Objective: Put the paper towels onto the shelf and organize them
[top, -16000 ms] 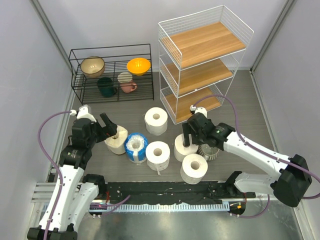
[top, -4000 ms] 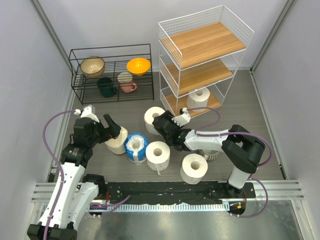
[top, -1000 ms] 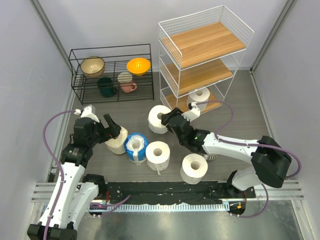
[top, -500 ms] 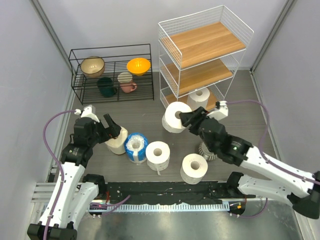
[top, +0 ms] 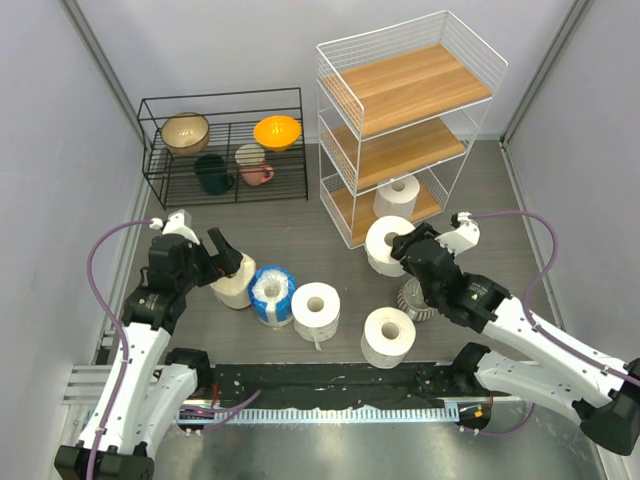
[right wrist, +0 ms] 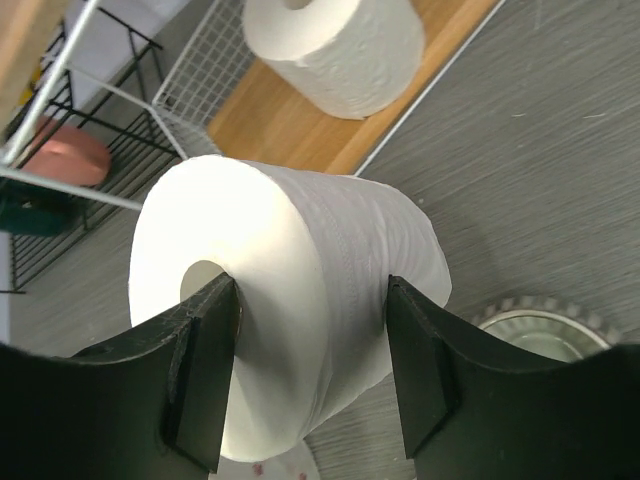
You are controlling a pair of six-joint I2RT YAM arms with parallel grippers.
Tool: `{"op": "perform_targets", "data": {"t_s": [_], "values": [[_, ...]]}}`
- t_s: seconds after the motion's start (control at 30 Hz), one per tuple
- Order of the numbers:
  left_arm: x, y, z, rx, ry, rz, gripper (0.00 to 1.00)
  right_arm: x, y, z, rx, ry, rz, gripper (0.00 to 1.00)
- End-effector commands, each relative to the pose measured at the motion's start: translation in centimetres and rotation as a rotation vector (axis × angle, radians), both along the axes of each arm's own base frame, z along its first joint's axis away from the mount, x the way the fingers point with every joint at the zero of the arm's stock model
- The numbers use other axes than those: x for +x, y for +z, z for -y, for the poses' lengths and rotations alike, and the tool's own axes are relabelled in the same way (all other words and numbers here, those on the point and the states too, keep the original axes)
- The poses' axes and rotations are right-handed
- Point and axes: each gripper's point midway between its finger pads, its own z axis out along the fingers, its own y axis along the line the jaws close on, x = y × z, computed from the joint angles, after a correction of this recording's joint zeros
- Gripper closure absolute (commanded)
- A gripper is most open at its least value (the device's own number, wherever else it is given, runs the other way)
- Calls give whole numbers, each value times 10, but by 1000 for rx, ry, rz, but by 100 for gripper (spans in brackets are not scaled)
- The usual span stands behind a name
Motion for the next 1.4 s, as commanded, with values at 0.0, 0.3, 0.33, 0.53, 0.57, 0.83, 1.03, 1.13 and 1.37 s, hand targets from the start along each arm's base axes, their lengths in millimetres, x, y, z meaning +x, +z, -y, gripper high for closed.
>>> {"op": "perform_targets", "data": {"t_s": [0.0,0.3,0.33,0.53,0.57,0.83,1.03,1.13,1.37], "values": [[3,4,4,-5,-22,22,0,18,18,11,77,-76,74,67],[3,4,4,-5,-22,22,0,49,3,18,129,-94,62,67],[3,5,4,-5,-22,25,0,52,1,13,138,-79,56,67],[2,4,4,-6,-25,22,0,71,-8,-1,156,-60,45,66],[3,4,4,-5,-22,23,0,74,-9,-1,154,-66,46,67],[3,5,5,-9,-29,26,0,93,-19,-5,159,-95,43,67],[3,4,6,-9,-30,21,0,109,-21,-11,214,-132,63,67],[3,4,6,-10,-32,20,0,116,-21,-15,243,-140,77,67],[3,3,6,-10,-31,20,0,129,-18,-23,263,-145,92,67]]}}
